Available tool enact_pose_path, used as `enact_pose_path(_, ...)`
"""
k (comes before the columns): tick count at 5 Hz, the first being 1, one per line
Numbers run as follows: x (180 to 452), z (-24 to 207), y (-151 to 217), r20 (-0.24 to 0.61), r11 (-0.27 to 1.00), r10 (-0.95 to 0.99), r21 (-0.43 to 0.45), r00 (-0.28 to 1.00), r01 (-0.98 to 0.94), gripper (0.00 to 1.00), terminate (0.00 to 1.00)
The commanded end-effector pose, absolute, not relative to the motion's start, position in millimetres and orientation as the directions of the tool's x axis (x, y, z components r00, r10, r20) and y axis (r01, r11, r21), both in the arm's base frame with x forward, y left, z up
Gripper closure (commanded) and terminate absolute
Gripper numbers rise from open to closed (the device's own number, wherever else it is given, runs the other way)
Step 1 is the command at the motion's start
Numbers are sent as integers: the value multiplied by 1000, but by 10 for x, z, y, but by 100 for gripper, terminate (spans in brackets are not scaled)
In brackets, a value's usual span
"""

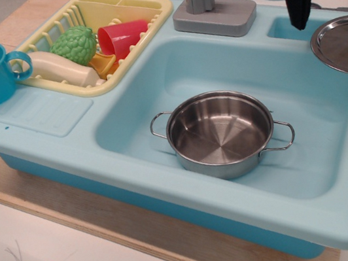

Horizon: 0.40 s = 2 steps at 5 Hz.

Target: Put lid on pot or pan

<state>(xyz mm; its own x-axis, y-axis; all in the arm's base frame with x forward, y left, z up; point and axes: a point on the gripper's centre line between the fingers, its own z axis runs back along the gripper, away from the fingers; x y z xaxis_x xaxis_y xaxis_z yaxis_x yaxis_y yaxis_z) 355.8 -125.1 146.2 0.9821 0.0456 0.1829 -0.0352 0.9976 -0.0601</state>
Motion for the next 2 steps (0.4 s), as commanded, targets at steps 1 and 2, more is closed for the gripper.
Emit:
enact_pose_path(1, 3706, 1532, -1407, 202, 995, 6, -97, 979, 13, 0, 0)
enact_pose_path(2, 3731, 1482, -1470, 202, 993, -5, -112, 979, 29, 0, 0)
